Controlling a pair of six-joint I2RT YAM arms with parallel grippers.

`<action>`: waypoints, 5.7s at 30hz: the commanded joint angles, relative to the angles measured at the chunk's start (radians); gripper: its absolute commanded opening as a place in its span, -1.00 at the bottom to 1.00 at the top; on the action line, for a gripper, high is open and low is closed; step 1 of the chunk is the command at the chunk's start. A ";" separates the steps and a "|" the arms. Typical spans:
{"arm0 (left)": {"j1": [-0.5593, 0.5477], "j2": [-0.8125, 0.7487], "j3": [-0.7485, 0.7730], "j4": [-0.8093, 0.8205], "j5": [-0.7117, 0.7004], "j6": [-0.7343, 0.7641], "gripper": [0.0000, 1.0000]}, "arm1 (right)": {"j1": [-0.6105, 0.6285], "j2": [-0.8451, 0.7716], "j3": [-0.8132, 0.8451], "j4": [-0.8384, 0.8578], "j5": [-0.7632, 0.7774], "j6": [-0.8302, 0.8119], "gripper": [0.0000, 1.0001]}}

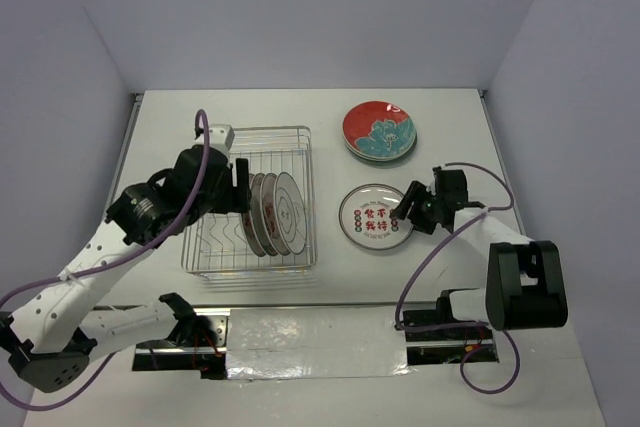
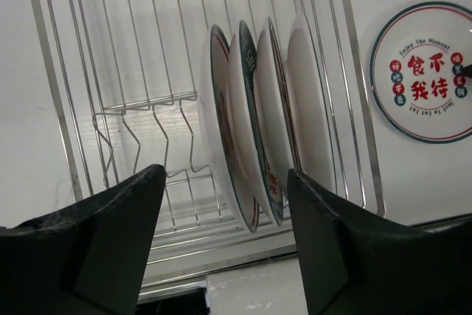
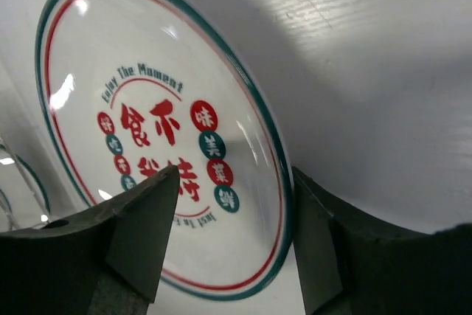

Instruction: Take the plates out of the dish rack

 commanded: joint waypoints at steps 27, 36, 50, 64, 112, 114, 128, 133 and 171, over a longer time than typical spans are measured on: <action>-0.199 0.161 0.112 -0.173 -0.377 -0.224 0.34 | 0.282 -0.223 0.288 -0.482 0.736 -0.044 0.60; -0.194 0.230 0.082 -0.176 -0.440 -0.257 0.20 | 0.301 -0.249 0.326 -0.523 0.742 -0.054 0.60; -0.160 0.258 -0.039 -0.088 -0.408 -0.264 -0.25 | 0.316 -0.321 0.364 -0.566 0.727 -0.069 0.60; -0.159 0.251 0.075 -0.204 -0.465 -0.296 -1.00 | 0.333 -0.335 0.416 -0.603 0.735 -0.074 0.60; -0.096 -0.162 -0.131 0.844 0.175 -0.261 -1.00 | 0.333 -0.735 0.245 0.291 0.239 0.301 0.94; -0.094 -0.164 -0.140 0.807 0.149 -0.266 -1.00 | 0.331 -0.756 0.258 0.319 0.223 0.289 0.94; -0.091 -0.153 -0.180 0.960 0.249 -0.266 -1.00 | 0.331 -0.502 0.367 0.112 -0.120 0.172 0.82; -0.090 -0.138 -0.183 0.968 0.252 -0.260 -1.00 | 0.331 -0.485 0.341 0.130 -0.184 0.141 0.05; -0.088 -0.039 0.000 0.054 -0.057 -0.037 0.99 | 0.008 -0.082 0.142 -0.187 0.233 -0.104 0.22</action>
